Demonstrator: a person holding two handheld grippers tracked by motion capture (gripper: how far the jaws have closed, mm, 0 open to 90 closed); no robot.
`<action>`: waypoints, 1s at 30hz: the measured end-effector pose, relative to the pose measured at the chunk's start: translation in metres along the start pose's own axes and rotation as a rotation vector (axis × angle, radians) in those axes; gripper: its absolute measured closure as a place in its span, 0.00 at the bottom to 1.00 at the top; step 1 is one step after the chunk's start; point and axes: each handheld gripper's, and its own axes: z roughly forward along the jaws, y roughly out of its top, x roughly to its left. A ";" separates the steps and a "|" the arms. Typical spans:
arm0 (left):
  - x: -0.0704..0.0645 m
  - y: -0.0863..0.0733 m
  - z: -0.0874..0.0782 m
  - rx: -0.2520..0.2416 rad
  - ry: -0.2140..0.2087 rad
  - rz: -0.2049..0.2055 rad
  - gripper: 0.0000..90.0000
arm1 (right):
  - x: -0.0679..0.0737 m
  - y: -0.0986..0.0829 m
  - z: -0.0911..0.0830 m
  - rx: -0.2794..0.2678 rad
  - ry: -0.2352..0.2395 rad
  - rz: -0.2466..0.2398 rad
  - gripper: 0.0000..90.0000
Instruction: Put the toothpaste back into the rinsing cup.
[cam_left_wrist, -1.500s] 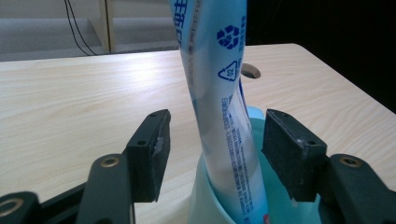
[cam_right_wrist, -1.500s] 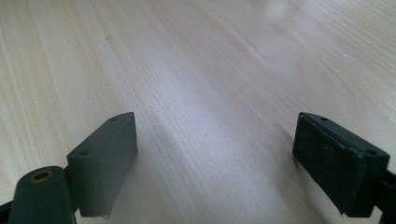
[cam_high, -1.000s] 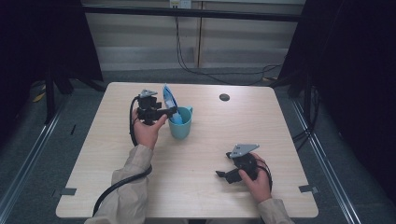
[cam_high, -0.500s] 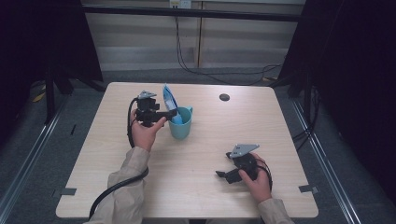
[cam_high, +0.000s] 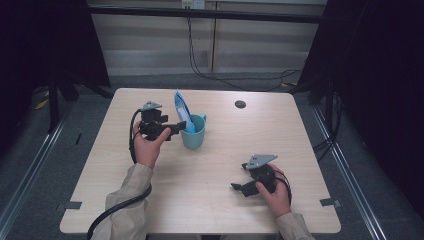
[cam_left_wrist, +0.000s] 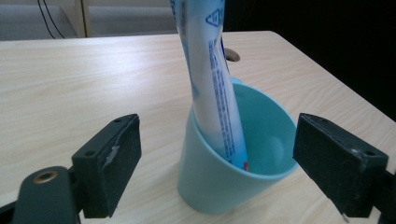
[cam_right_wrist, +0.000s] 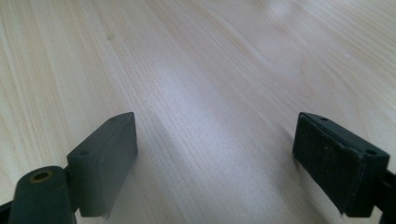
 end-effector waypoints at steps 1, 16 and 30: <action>0.000 -0.001 -0.001 0.002 -0.002 0.004 0.17 | 0.000 0.000 0.000 0.000 0.000 0.000 0.15; 0.001 -0.024 -0.012 0.023 -0.010 0.012 0.17 | 0.000 0.000 0.000 0.000 0.001 -0.001 0.15; 0.003 -0.052 -0.018 0.046 -0.024 0.037 0.17 | 0.000 0.000 0.000 0.000 0.000 0.000 0.15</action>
